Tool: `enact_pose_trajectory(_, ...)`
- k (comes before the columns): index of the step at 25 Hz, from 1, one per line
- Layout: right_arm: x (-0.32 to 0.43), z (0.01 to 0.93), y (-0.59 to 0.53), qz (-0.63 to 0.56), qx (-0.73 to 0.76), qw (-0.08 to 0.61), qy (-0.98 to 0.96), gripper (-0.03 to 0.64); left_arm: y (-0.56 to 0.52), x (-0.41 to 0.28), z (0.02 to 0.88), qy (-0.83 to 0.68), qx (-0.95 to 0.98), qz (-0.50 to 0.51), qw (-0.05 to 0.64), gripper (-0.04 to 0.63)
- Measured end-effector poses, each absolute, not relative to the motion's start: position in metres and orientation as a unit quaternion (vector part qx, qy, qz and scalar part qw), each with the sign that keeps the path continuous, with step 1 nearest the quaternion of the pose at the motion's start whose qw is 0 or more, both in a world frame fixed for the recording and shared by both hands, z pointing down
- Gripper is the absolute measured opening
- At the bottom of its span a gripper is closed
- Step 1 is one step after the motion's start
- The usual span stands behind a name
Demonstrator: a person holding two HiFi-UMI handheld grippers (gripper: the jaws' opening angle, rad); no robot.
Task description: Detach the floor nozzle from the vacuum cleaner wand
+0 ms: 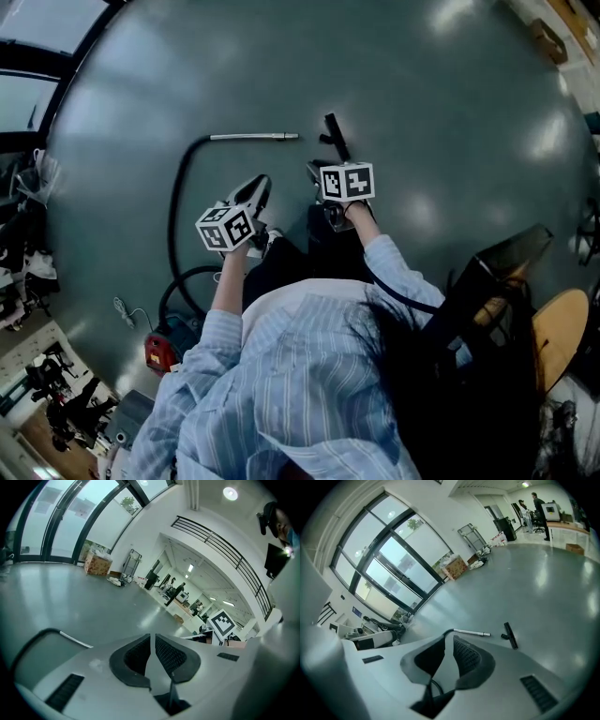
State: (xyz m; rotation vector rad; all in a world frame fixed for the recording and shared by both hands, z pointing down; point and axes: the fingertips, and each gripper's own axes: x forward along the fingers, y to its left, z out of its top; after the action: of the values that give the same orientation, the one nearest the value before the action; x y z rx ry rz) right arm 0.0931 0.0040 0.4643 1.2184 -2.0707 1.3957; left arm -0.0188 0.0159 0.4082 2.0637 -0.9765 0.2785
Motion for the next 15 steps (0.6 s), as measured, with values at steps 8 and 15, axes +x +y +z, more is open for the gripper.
enact_pose_trajectory(8,0.044,0.466,0.029,0.490,0.420,0.198,-0.738,0.060,0.053,-0.061,0.408,-0.378,0.830,0.112,0.394,0.037)
enact_pose_trajectory(15,-0.024,0.448,0.067,0.466,0.401,0.199,-0.763,0.060,0.099,-0.113,0.400,-0.375,0.848,0.128,0.352,0.037)
